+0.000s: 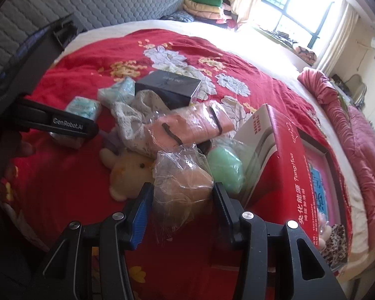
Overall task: Organize soft objects
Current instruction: 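Grasp the green tissue pack with the left tool while the right grasps the bagged bread roll, then carry the tissue pack and bagged roll with both tools over the tray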
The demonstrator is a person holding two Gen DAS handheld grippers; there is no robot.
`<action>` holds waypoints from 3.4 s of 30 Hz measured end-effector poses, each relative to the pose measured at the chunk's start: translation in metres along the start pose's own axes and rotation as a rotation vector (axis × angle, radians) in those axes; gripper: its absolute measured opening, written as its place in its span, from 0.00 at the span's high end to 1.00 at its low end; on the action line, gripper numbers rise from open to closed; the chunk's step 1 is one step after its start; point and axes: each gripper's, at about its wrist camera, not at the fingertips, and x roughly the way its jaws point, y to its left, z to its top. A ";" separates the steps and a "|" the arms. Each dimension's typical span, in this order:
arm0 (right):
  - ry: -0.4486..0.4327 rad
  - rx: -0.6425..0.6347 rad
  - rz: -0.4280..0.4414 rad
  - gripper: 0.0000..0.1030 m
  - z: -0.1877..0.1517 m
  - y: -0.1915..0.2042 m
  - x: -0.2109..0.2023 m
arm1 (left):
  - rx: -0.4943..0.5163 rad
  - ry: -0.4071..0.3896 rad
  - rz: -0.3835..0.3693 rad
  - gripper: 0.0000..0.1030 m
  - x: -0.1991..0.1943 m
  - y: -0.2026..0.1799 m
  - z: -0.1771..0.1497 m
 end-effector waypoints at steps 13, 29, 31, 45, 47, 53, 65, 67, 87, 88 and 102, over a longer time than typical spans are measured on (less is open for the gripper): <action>-0.072 0.064 0.081 0.51 0.002 -0.006 -0.021 | -0.013 -0.007 -0.085 0.57 -0.016 0.009 -0.010; -0.124 0.116 0.083 0.51 0.005 -0.020 -0.041 | 0.076 -0.064 -0.119 0.57 -0.061 -0.021 -0.029; -0.138 0.132 0.090 0.51 0.005 -0.024 -0.045 | 0.084 -0.074 -0.124 0.57 -0.067 -0.024 -0.031; -0.188 0.186 0.070 0.51 0.009 -0.041 -0.072 | 0.156 -0.135 -0.122 0.57 -0.105 -0.051 -0.039; -0.202 0.205 0.076 0.51 0.010 -0.046 -0.079 | 0.168 -0.146 -0.125 0.57 -0.111 -0.056 -0.041; -0.246 0.230 0.081 0.51 0.014 -0.054 -0.103 | 0.195 -0.182 -0.126 0.57 -0.131 -0.069 -0.043; -0.335 0.258 0.104 0.51 0.024 -0.070 -0.147 | 0.255 -0.258 -0.137 0.57 -0.174 -0.101 -0.044; -0.340 0.263 0.103 0.51 0.024 -0.071 -0.151 | 0.253 -0.264 -0.144 0.57 -0.179 -0.103 -0.045; -0.393 0.377 0.022 0.51 0.004 -0.132 -0.176 | 0.364 -0.288 -0.193 0.57 -0.192 -0.179 -0.037; -0.396 0.386 0.015 0.51 0.002 -0.138 -0.177 | 0.370 -0.284 -0.200 0.57 -0.191 -0.183 -0.036; -0.377 0.522 -0.148 0.51 -0.042 -0.220 -0.176 | 0.470 -0.235 -0.245 0.57 -0.167 -0.257 -0.035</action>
